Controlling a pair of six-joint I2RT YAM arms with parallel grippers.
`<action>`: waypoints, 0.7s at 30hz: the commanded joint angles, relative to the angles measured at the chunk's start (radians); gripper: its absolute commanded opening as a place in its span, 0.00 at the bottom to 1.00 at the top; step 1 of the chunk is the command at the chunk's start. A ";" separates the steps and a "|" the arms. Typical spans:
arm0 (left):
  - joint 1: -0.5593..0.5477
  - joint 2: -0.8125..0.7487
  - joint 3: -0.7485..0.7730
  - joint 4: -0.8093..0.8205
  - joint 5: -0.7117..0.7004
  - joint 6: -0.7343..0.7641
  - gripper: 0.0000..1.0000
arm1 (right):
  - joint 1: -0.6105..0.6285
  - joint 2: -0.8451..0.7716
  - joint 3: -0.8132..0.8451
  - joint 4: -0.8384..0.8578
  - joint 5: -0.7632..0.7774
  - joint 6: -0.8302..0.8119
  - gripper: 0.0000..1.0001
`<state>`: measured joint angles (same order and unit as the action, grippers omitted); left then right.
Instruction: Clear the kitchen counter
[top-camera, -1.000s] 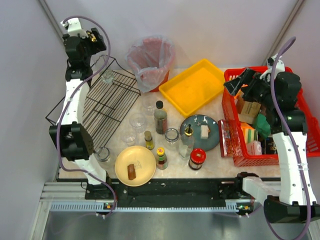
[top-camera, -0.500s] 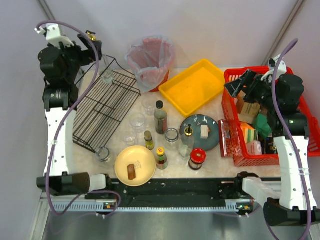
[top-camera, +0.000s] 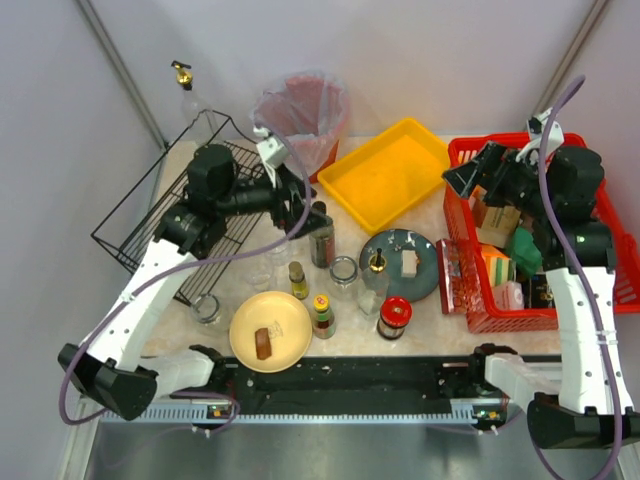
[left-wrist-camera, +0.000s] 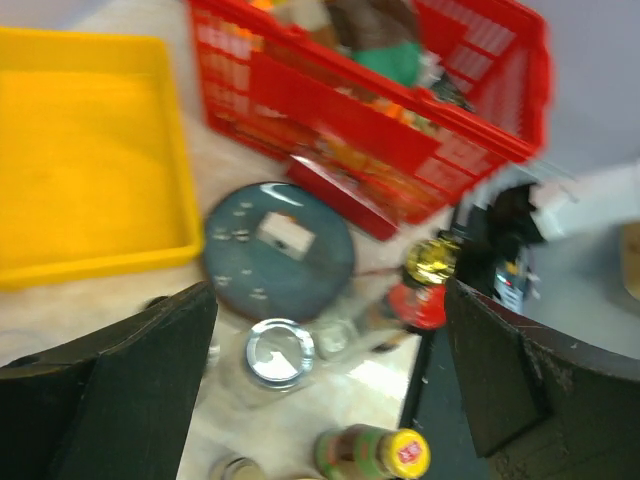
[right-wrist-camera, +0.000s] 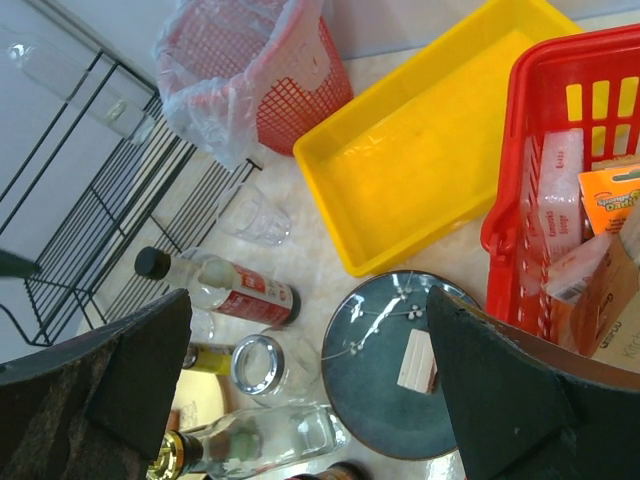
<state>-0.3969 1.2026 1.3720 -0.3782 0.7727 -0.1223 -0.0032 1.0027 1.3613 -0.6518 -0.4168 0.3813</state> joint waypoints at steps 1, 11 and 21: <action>-0.094 -0.100 -0.108 0.189 0.215 0.000 0.98 | -0.007 -0.038 0.007 0.034 -0.045 -0.019 0.98; -0.330 -0.097 -0.349 0.419 0.068 -0.042 0.95 | -0.006 -0.075 -0.042 0.044 -0.063 -0.002 0.98; -0.490 0.028 -0.424 0.604 -0.153 -0.033 0.93 | -0.007 -0.075 -0.057 0.057 -0.082 0.013 0.98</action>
<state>-0.8364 1.1904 0.9382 0.1024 0.7059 -0.1787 -0.0032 0.9417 1.3022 -0.6346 -0.4789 0.3874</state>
